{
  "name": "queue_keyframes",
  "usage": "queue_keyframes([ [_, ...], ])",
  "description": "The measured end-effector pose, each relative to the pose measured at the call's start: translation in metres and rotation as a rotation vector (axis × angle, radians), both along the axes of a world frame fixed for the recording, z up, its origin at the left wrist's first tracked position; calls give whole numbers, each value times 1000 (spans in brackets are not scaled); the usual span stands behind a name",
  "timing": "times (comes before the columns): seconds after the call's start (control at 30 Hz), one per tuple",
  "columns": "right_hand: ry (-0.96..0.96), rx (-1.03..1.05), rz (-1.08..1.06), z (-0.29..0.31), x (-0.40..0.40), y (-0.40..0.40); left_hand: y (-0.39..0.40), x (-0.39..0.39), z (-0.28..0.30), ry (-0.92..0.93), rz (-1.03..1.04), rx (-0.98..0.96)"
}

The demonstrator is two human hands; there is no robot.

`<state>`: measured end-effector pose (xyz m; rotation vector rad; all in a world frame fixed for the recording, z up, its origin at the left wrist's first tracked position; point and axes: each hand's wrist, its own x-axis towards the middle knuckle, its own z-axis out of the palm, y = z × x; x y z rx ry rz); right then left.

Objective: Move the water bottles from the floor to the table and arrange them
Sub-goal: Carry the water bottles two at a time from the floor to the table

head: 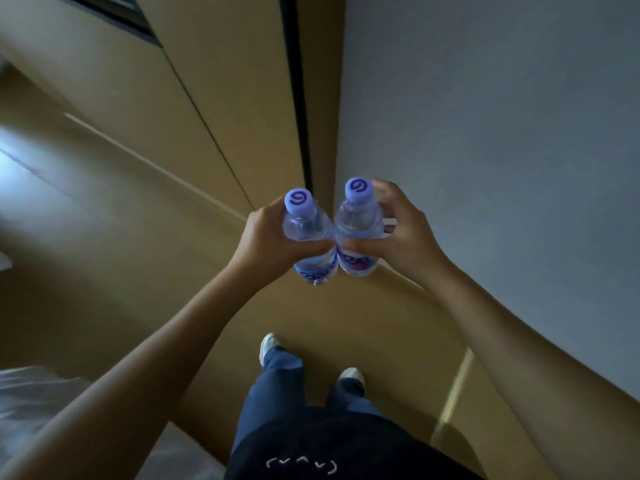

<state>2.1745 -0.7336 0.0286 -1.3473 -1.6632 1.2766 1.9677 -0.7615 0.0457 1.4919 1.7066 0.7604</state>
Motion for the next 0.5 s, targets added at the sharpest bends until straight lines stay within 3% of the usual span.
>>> queue_keyframes([
  [0.27, 60, 32, 286, 38, -174, 7, -54, -155, 41, -9, 296, 63],
  [0.5, 129, 13, 430, 39, -339, 11, -79, -302, 57, -11, 489, 120],
])
